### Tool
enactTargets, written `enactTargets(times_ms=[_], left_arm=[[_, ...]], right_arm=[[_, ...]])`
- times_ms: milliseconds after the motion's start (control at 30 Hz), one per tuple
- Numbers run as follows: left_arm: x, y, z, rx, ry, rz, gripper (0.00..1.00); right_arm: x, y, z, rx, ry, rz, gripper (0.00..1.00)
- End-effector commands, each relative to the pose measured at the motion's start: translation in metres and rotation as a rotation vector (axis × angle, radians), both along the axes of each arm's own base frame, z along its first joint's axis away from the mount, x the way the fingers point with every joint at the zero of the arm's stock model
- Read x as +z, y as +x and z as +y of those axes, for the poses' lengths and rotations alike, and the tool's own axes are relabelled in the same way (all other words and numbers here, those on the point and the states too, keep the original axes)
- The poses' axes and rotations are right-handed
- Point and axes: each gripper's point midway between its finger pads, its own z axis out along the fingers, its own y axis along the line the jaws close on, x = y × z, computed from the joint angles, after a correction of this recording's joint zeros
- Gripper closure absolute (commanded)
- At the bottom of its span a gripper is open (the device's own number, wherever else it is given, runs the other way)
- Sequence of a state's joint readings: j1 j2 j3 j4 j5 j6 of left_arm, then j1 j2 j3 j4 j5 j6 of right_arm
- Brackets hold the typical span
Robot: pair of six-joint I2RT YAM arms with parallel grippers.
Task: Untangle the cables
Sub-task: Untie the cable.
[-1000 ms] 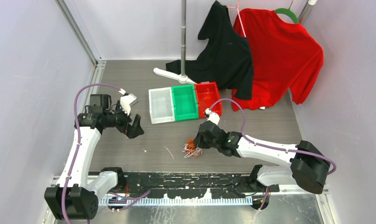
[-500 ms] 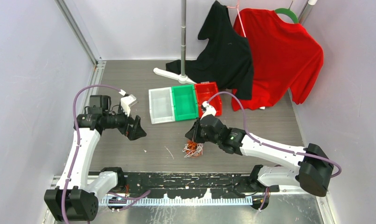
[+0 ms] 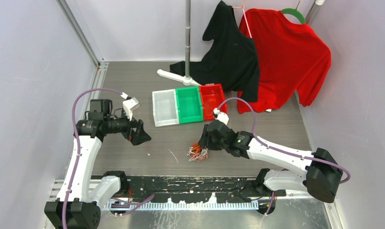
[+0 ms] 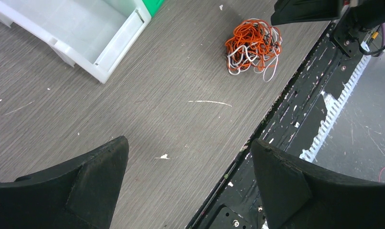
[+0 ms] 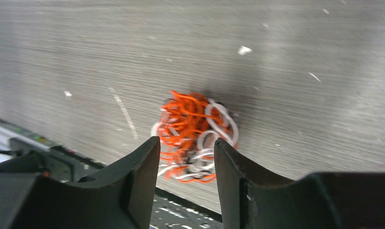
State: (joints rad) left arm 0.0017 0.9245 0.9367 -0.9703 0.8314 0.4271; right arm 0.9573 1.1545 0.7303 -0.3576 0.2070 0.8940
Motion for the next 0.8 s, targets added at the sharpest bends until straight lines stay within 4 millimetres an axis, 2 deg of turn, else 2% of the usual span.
enactTargets(times_ms=[0,133,300,567,767], left_arm=[[0.014,0.000,-0.003,-0.020,-0.016,-0.041,0.01],[0.013,-0.003,-0.002,-0.018,-0.004,-0.046,0.01],[0.010,-0.005,0.000,-0.021,0.011,-0.057,0.00],[0.010,-0.003,0.002,-0.019,0.023,-0.060,0.01],[0.011,-0.003,0.002,-0.021,0.030,-0.074,0.00]], right_arm=[[-0.017,0.004,-0.006,-0.045,0.021,0.030,0.52],[-0.019,0.010,0.002,-0.040,0.054,0.033,0.61],[-0.011,0.014,0.013,-0.019,0.093,0.022,0.66],[-0.012,0.014,0.023,0.002,0.117,0.040,0.68],[-0.025,0.011,0.015,-0.011,0.072,0.068,0.63]])
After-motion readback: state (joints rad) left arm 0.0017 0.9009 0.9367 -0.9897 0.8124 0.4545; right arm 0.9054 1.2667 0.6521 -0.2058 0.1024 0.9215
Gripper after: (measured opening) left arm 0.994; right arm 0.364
